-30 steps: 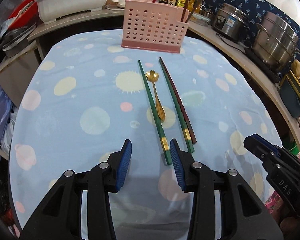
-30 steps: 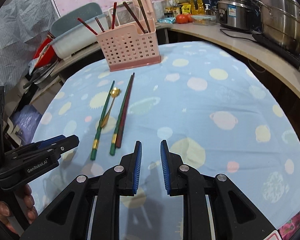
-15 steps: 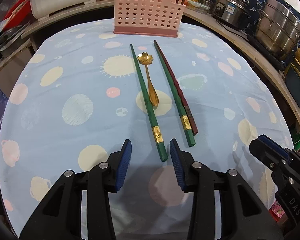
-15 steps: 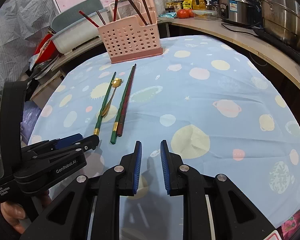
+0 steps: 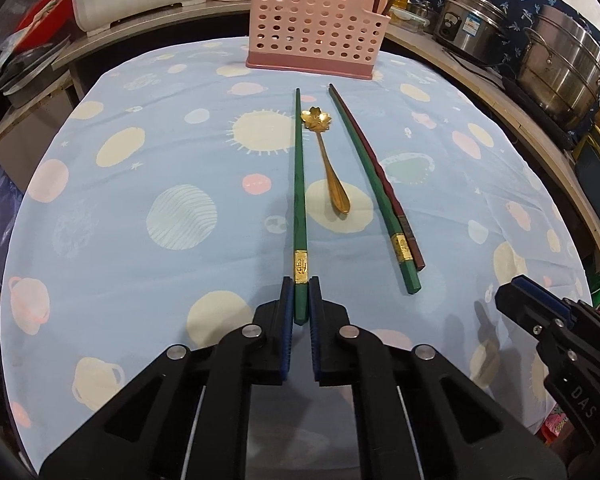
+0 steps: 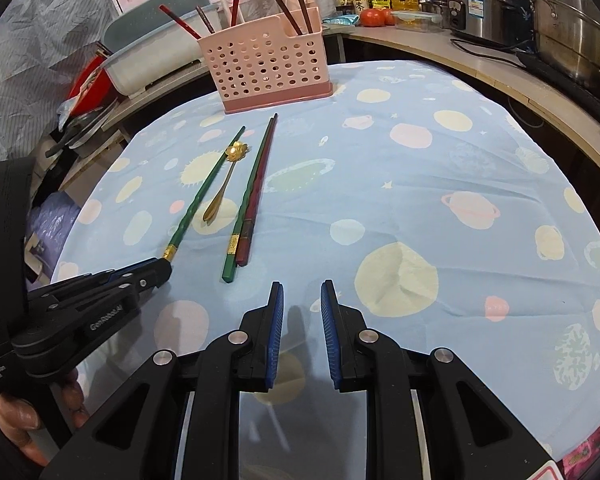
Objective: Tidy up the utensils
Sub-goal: 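Grasp the dark red chopstick with the right tool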
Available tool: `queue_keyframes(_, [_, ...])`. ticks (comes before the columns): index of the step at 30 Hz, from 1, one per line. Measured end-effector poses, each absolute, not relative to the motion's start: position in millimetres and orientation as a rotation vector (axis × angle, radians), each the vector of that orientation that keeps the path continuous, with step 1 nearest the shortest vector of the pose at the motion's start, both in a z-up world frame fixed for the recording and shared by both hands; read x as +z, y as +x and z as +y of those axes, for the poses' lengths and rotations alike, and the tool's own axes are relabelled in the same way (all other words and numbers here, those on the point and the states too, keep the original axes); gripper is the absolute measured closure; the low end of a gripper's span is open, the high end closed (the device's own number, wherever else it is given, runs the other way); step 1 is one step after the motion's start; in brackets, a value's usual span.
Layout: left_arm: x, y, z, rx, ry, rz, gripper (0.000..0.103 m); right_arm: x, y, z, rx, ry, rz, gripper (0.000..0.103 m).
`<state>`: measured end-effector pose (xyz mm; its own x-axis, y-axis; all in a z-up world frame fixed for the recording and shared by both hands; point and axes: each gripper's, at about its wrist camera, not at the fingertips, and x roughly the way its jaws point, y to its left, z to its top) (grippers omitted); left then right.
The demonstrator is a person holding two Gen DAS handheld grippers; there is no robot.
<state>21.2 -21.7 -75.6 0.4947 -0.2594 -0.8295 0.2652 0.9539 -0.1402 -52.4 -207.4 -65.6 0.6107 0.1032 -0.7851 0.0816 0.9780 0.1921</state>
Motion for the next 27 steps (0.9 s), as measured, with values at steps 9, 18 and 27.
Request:
queue_keyframes(9, [-76,19,-9,-0.287,-0.001,1.003,0.096,-74,-30,-190,0.055,0.186,0.926,0.084])
queue_keyframes(18, [-76,19,-5,-0.286,-0.012,1.011,0.096,-85,-12,-170,0.085,0.134,0.943,0.083])
queue_keyframes(27, [-77,19,-4,-0.294,-0.018,1.007,0.096,-86,0,-157,0.102,0.099,0.939,0.083])
